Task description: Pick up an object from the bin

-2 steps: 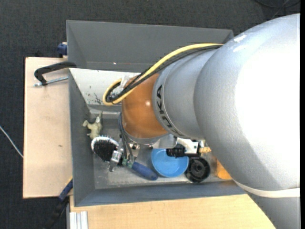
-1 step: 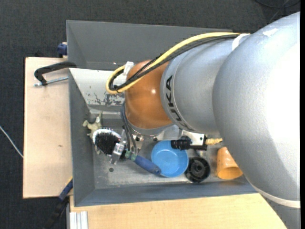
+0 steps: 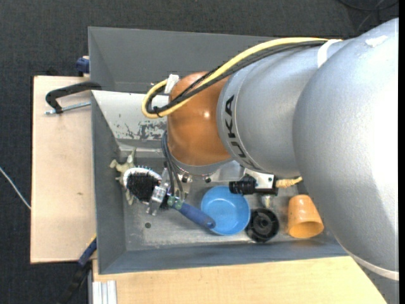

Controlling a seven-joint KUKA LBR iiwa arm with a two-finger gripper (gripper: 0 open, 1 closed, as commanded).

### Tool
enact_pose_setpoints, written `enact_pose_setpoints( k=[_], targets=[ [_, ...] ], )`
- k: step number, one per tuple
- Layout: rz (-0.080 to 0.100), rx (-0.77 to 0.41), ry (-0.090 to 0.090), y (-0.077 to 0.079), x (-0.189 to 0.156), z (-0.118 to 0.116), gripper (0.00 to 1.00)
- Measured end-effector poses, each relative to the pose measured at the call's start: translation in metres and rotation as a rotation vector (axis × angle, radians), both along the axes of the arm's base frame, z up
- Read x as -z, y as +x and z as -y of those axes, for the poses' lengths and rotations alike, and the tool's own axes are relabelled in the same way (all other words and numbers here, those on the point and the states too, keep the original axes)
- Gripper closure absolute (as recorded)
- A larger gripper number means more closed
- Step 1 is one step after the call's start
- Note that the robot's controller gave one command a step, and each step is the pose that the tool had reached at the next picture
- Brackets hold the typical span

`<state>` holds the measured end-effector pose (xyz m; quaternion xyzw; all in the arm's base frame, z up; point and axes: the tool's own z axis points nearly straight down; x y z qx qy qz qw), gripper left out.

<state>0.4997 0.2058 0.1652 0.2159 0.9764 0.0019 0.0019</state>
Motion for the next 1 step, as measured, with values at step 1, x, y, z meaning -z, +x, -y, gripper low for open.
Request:
enact_pose_setpoints(
  k=[1],
  targets=[
    [0.001,-0.002,0.000,0.0011,-0.0284,-0.0009,1.00]
  ],
)
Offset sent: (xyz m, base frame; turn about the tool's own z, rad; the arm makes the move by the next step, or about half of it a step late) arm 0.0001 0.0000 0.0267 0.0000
